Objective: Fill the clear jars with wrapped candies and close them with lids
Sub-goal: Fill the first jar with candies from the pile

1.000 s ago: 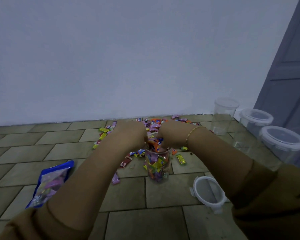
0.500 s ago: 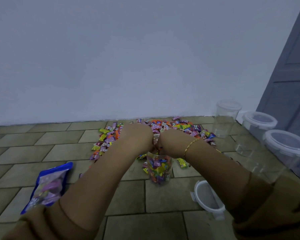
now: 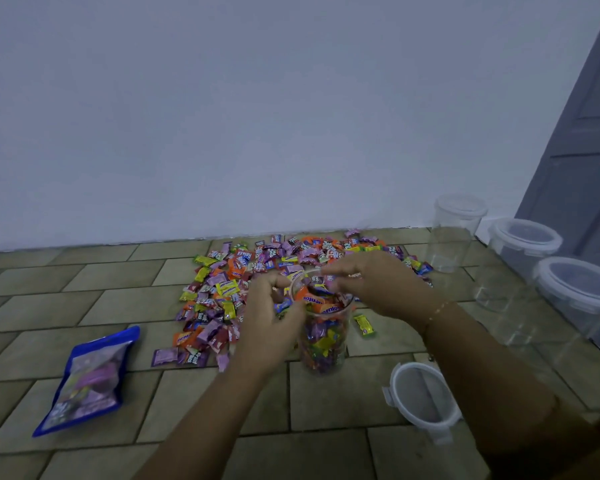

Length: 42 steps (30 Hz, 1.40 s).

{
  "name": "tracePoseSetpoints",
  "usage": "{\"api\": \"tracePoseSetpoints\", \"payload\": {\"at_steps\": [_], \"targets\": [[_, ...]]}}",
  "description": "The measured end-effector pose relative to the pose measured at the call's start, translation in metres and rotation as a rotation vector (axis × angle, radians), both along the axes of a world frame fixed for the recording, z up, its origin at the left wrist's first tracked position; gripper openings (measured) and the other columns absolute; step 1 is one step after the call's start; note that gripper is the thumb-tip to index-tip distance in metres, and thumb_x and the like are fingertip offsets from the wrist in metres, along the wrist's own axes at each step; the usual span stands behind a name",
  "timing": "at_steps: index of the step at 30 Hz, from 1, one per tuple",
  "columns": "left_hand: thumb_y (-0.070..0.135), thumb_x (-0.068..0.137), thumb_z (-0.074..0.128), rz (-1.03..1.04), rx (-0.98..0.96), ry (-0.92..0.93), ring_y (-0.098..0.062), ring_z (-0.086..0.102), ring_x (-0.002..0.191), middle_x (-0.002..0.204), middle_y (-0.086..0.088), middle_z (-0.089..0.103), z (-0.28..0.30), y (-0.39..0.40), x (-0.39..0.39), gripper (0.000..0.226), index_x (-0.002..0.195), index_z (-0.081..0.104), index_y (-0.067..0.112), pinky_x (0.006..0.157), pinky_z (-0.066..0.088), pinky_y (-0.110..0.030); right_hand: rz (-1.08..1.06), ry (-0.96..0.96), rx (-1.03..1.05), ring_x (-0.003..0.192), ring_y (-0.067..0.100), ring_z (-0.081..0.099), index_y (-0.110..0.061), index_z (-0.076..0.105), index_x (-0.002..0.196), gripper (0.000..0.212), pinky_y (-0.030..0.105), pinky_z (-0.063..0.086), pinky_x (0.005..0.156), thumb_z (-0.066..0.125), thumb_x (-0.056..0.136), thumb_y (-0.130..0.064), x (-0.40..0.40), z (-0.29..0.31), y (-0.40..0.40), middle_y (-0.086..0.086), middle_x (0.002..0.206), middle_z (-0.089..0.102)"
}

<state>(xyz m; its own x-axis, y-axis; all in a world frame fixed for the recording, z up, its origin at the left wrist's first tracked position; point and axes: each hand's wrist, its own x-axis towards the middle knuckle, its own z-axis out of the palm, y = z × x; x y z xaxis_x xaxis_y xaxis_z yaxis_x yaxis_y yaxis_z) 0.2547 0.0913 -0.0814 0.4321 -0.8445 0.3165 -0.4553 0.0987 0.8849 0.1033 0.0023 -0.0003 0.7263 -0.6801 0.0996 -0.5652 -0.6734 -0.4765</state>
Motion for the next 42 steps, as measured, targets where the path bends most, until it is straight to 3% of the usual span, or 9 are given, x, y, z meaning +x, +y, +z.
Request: {"api": "tracePoseSetpoints", "payload": {"at_steps": [4, 11, 13, 16, 23, 29, 34, 37, 42], "targets": [[0.062, 0.051, 0.081, -0.18, 0.13, 0.147, 0.002, 0.043, 0.126, 0.138, 0.02, 0.04, -0.03, -0.003, -0.016, 0.118, 0.145, 0.016, 0.037, 0.105, 0.04, -0.03, -0.29, -0.529, 0.091, 0.112, 0.013, 0.057, -0.017, 0.066, 0.116, 0.026, 0.016, 0.039, 0.089, 0.052, 0.095, -0.015, -0.007, -0.037, -0.01, 0.003, 0.121, 0.064], [0.056, 0.048, 0.086, -0.122, 0.094, 0.023, 0.025, 0.04, 0.112, 0.116, 0.052, 0.039, -0.036, 0.008, 0.0, 0.098, 0.126, 0.025, 0.059, 0.092, 0.037, -0.008, -0.394, -0.111, 0.28, 0.112, 0.03, 0.053, -0.004, 0.058, 0.12, 0.033, 0.034, 0.044, 0.098, 0.054, 0.092, -0.022, 0.01, -0.114, -0.03, 0.012, 0.123, 0.058], [0.052, 0.048, 0.084, -0.081, 0.076, 0.025, 0.027, 0.039, 0.11, 0.116, 0.049, 0.039, -0.037, 0.018, 0.007, 0.096, 0.124, 0.026, 0.059, 0.088, 0.036, -0.002, -0.394, -0.039, 0.302, 0.116, 0.032, 0.048, -0.006, 0.051, 0.124, 0.051, 0.042, 0.041, 0.102, 0.059, 0.087, -0.04, 0.02, -0.13, -0.029, 0.015, 0.128, 0.051], [0.044, 0.048, 0.085, -0.021, 0.06, 0.047, 0.021, 0.041, 0.114, 0.124, 0.038, 0.04, -0.039, 0.03, 0.02, 0.099, 0.127, 0.027, 0.055, 0.088, 0.036, -0.001, -0.425, 0.18, 0.291, 0.145, 0.033, 0.004, -0.013, 0.004, 0.15, 0.104, 0.044, 0.011, 0.118, 0.05, 0.077, -0.072, 0.031, -0.147, -0.022, 0.013, 0.157, 0.006], [0.048, 0.044, 0.084, 0.129, 0.145, 0.092, -0.006, 0.048, 0.12, 0.134, 0.01, 0.046, -0.059, 0.028, 0.047, 0.114, 0.14, 0.025, 0.029, 0.087, 0.039, -0.009, -0.385, 0.202, 0.147, 0.144, 0.033, -0.014, -0.03, -0.014, 0.148, 0.118, 0.049, -0.001, 0.116, 0.044, 0.063, -0.087, 0.059, -0.165, -0.017, 0.012, 0.157, -0.016], [0.033, 0.065, 0.082, 0.158, 0.134, 0.093, -0.003, 0.038, 0.12, 0.132, 0.014, 0.037, -0.068, 0.013, 0.046, 0.112, 0.147, 0.008, 0.023, 0.092, 0.032, -0.009, -0.359, 0.177, -0.031, 0.145, 0.034, -0.001, -0.042, 0.02, 0.145, 0.077, 0.047, 0.008, 0.117, 0.039, 0.079, -0.075, 0.071, -0.175, -0.016, 0.008, 0.158, 0.003], [0.055, 0.058, 0.073, 0.186, 0.13, 0.102, -0.012, 0.034, 0.134, 0.149, 0.002, 0.032, -0.076, 0.011, 0.044, 0.117, 0.149, 0.005, 0.026, 0.105, 0.032, -0.024, -0.329, -0.156, -0.131, 0.107, 0.042, 0.057, -0.006, 0.069, 0.098, 0.021, 0.047, 0.051, 0.089, 0.065, 0.079, -0.014, 0.068, -0.183, -0.014, 0.022, 0.119, 0.056], [0.056, 0.06, 0.073, 0.166, 0.118, 0.093, -0.011, 0.032, 0.136, 0.151, 0.002, 0.03, -0.077, 0.012, 0.045, 0.115, 0.149, 0.006, 0.026, 0.106, 0.03, -0.024, -0.331, -0.229, -0.111, 0.09, 0.039, 0.063, -0.002, 0.071, 0.082, 0.016, 0.04, 0.054, 0.076, 0.068, 0.067, -0.008, 0.064, -0.183, -0.012, 0.021, 0.106, 0.062], [0.055, 0.062, 0.073, 0.111, 0.107, 0.072, -0.009, 0.033, 0.135, 0.149, 0.005, 0.031, -0.074, 0.014, 0.044, 0.115, 0.149, 0.005, 0.025, 0.105, 0.031, -0.023, -0.534, -0.352, 0.035, 0.115, 0.025, 0.051, -0.01, 0.07, 0.105, 0.03, 0.019, 0.036, 0.09, 0.052, 0.086, 0.005, 0.057, -0.168, -0.007, 0.01, 0.124, 0.054]]}}
